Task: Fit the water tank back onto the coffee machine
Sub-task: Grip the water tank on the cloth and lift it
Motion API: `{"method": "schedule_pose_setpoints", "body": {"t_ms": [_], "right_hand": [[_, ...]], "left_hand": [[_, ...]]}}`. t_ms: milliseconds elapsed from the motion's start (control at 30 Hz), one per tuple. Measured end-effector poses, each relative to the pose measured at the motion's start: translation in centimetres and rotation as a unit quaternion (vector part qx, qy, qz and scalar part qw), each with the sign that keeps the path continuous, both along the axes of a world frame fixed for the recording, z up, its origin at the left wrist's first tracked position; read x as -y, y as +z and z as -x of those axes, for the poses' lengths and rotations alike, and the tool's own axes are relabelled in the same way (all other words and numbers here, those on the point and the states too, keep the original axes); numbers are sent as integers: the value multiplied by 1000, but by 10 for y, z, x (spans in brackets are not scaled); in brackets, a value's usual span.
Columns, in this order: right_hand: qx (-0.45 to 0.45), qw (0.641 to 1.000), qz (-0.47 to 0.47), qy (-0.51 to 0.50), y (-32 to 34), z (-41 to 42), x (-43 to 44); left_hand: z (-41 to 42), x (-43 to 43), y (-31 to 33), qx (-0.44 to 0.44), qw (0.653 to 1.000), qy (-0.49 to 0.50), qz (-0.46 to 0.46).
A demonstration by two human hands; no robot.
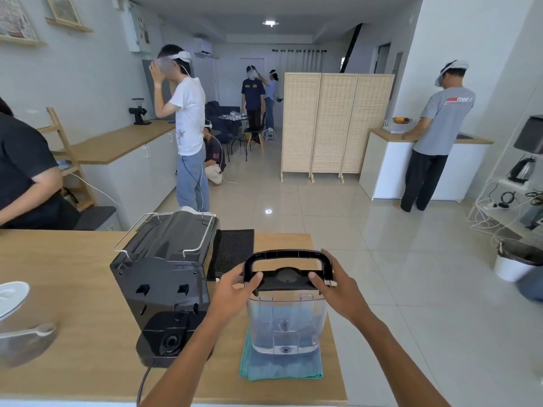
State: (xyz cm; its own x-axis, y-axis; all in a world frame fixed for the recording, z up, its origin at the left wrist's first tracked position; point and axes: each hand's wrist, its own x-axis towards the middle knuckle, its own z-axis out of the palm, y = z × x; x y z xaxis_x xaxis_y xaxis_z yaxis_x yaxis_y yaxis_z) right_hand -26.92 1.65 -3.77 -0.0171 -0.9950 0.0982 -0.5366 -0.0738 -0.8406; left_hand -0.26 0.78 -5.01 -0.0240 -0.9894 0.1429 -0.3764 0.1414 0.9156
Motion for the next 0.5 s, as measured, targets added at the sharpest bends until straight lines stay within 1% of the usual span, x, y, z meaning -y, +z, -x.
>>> {"method": "schedule_pose_setpoints", "body": {"t_ms": [167,367,500], "right_hand": [[10,1000,0,-6,3,-7,-5],[69,997,-8,-33,5,-12,-5],[109,992,-30,-50,9,-16,-6]], "left_hand": [[2,-5,7,22,999,19,39],[6,-14,12,7,998,41,46],[6,-16,10,-7,997,50,52]]}}
